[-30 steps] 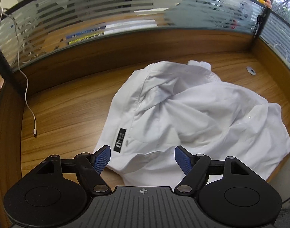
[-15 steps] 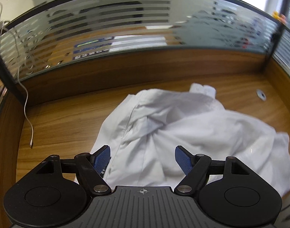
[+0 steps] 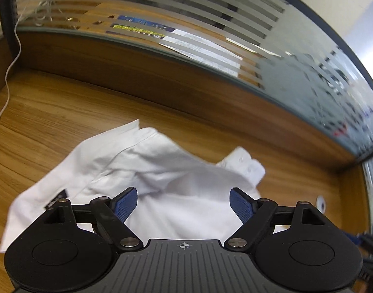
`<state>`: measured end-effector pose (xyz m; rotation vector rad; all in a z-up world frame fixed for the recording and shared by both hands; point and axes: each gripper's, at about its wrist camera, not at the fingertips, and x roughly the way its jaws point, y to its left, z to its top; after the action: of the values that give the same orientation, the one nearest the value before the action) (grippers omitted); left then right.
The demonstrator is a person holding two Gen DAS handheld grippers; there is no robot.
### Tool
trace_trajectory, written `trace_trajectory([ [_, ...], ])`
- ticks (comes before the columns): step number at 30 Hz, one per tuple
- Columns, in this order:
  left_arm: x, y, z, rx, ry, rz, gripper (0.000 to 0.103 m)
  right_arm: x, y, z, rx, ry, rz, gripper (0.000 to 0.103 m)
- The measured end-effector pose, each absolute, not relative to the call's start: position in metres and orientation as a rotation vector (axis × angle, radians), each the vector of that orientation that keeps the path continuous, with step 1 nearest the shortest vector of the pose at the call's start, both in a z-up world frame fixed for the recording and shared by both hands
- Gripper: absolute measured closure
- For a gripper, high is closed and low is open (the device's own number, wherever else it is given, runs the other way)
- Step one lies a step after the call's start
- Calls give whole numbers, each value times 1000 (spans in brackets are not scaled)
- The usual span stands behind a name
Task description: Fold clothes
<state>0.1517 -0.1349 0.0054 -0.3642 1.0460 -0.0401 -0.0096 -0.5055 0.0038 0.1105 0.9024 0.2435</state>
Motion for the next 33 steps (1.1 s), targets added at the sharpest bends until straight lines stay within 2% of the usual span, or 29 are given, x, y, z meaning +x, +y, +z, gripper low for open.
trace_trajectory([
  [8, 197, -135, -43, -508, 1133, 114, 16, 58, -483, -31, 52, 946, 337, 50],
  [13, 210, -134, -69, -526, 1192, 155, 15, 104, -466, -62, 16, 1008, 402, 50],
  [22, 222, -126, -70, -641, 1198, 219, 15, 162, -444, -116, -26, 1126, 519, 50],
  [24, 220, -122, -70, -697, 1192, 237, 15, 169, -444, -126, -3, 1155, 539, 54],
  [25, 218, -119, -71, -740, 1183, 247, 15, 172, -444, -130, 10, 1168, 550, 64],
  [26, 217, -115, -71, -788, 1171, 258, 15, 172, -444, -132, 25, 1176, 554, 81],
  [27, 215, -114, -72, -813, 1171, 264, 15, 173, -445, -133, 40, 1181, 559, 88],
  [29, 214, -114, -73, -832, 1182, 267, 15, 166, -445, -127, 66, 1155, 567, 95],
  [33, 208, -118, -77, -827, 1199, 269, 16, 140, -440, -99, 67, 1096, 586, 97],
])
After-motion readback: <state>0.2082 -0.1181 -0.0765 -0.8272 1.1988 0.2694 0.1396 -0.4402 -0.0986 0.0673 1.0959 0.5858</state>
